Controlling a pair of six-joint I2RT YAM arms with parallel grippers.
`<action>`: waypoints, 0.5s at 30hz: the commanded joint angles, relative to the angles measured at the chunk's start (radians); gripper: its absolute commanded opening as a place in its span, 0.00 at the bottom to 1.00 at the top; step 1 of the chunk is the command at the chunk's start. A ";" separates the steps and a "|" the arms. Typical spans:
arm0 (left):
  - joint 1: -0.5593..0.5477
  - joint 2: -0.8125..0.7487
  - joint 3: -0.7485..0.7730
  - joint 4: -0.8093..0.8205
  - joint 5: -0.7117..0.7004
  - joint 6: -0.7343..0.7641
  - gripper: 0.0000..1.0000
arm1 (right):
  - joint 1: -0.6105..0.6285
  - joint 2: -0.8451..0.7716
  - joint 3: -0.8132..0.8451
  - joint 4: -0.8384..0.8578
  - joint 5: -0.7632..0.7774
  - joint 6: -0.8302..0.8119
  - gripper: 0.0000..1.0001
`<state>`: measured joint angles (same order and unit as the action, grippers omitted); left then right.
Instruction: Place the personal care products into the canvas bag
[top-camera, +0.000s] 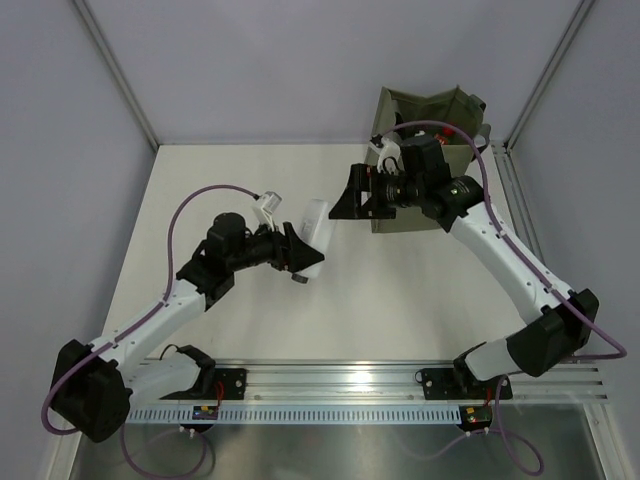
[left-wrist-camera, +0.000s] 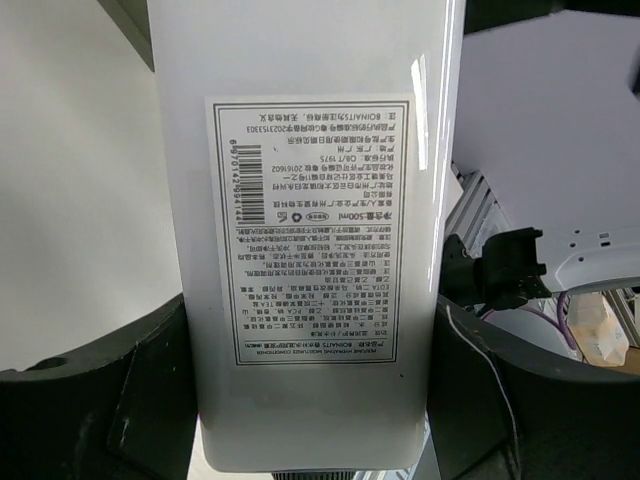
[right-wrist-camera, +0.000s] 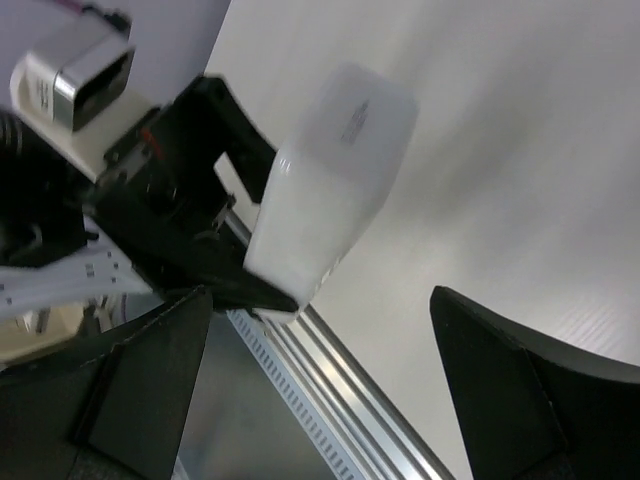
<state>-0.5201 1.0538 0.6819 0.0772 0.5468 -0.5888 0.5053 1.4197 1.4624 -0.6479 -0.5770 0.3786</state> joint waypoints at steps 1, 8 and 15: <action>-0.032 -0.023 0.041 0.234 -0.034 -0.026 0.00 | 0.016 0.070 0.079 0.076 0.146 0.215 1.00; -0.070 0.011 0.051 0.272 -0.054 -0.054 0.00 | 0.091 0.169 0.101 0.083 0.198 0.230 1.00; -0.075 0.028 0.073 0.250 -0.087 -0.040 0.00 | 0.096 0.151 0.030 0.142 0.134 0.241 0.76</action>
<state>-0.5861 1.0916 0.6819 0.1070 0.4767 -0.6296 0.5835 1.6020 1.4990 -0.5724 -0.4046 0.5907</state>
